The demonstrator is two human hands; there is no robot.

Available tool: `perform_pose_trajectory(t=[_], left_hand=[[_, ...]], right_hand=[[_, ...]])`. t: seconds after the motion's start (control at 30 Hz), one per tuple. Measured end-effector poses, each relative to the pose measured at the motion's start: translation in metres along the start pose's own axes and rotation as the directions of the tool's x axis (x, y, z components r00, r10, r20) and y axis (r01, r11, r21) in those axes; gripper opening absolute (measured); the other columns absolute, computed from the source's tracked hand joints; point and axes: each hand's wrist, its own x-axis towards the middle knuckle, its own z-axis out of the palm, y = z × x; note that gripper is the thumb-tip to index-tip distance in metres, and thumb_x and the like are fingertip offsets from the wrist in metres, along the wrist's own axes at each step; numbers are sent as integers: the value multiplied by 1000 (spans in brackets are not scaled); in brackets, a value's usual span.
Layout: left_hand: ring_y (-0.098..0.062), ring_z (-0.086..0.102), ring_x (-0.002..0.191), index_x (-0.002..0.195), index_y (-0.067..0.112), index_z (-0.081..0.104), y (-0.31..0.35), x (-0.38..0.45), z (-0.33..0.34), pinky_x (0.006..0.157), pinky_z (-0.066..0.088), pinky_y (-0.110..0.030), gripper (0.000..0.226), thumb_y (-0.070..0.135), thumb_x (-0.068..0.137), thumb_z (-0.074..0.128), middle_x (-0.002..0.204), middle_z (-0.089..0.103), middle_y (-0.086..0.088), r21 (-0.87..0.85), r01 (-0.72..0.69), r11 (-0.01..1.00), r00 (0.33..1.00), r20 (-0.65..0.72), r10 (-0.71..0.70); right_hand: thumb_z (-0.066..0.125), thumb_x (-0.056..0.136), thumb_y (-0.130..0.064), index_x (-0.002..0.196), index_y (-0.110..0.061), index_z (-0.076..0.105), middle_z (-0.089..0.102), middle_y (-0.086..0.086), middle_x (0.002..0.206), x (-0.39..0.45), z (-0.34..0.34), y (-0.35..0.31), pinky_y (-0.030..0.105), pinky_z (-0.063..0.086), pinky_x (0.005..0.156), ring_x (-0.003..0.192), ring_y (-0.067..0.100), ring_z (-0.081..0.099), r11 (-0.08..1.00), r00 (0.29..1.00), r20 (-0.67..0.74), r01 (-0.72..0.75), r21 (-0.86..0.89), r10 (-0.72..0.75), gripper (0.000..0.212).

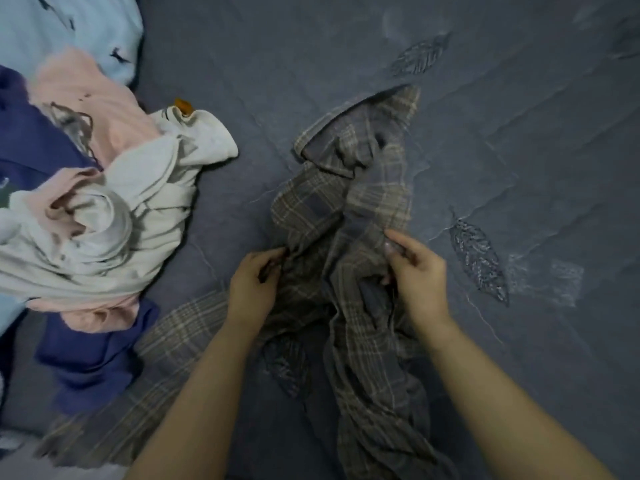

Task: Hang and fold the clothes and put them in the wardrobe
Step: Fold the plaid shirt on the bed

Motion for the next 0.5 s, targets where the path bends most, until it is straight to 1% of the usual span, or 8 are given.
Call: perform_pose_trajectory(t=[0.03, 0.1, 0.17, 0.27, 0.3, 0.4, 0.43, 0.5], left_hand=[[-22, 56, 113, 127, 3, 60, 2, -6, -3, 100, 37, -14, 37, -8, 92, 55, 124, 60, -12, -67, 60, 996, 997, 44, -57], [-19, 55, 115, 132, 1, 56, 8, -22, -9, 106, 40, -27, 41, -10, 92, 53, 128, 59, -10, -124, 183, 975, 974, 160, -162], [-16, 59, 108, 129, 4, 57, 15, -42, -15, 98, 44, -22, 42, -13, 92, 51, 120, 63, -6, -144, 276, 950, 931, 286, -227], [-6, 64, 93, 118, 15, 63, 29, -71, -20, 79, 49, -9, 44, -16, 90, 50, 102, 69, 4, -130, 361, 924, 862, 425, -277], [-11, 64, 99, 117, 15, 64, 34, -77, -19, 85, 50, -14, 44, -15, 89, 50, 104, 69, 2, -79, 339, 938, 864, 420, -277], [-26, 52, 121, 125, 5, 62, 49, -75, -9, 109, 38, -35, 40, -6, 87, 60, 127, 57, -14, 95, 171, 981, 963, 194, -187], [-27, 50, 122, 127, 5, 60, 57, -71, -5, 110, 37, -36, 40, 1, 88, 65, 129, 54, -15, 106, 135, 985, 978, 147, -150], [-27, 48, 123, 131, 10, 58, 74, -57, 10, 108, 38, -39, 43, 16, 89, 68, 131, 52, -14, 184, 12, 983, 985, 170, -44]], right_hand=[[55, 95, 4, 114, -5, 66, 65, 4, 73, -16, -19, 5, 16, 46, 48, 48, 6, 54, 991, 995, -24, -93, 98, 96, 24], [53, 95, 5, 112, -9, 66, 60, 0, 59, -49, -60, 13, 17, 43, 43, 42, 7, 49, 951, 970, -48, -222, 214, 238, 26], [51, 95, 6, 108, -12, 66, 57, 1, 52, -80, -97, 17, 16, 44, 43, 40, 7, 48, 926, 943, -34, -317, 205, 330, 27], [52, 94, 7, 107, -6, 65, 60, 6, 51, -116, -142, 23, 19, 47, 42, 39, 10, 51, 892, 893, -8, -448, 61, 449, 23], [52, 94, 7, 107, -4, 64, 62, 8, 57, -124, -154, 25, 21, 49, 43, 41, 11, 53, 872, 872, 1, -489, 12, 489, 22], [52, 93, 9, 109, -5, 65, 68, 11, 87, -132, -180, 27, 24, 56, 54, 63, 18, 63, 815, 815, 5, -578, -31, 579, 25], [55, 93, 6, 109, -6, 66, 69, 9, 94, -130, -185, 27, 26, 56, 60, 74, 20, 65, 813, 814, -16, -581, -17, 581, 24], [59, 93, -8, 105, -11, 69, 72, 6, 98, -118, -190, 24, 27, 52, 66, 86, 19, 67, 833, 828, -90, -552, 43, 553, 16]])
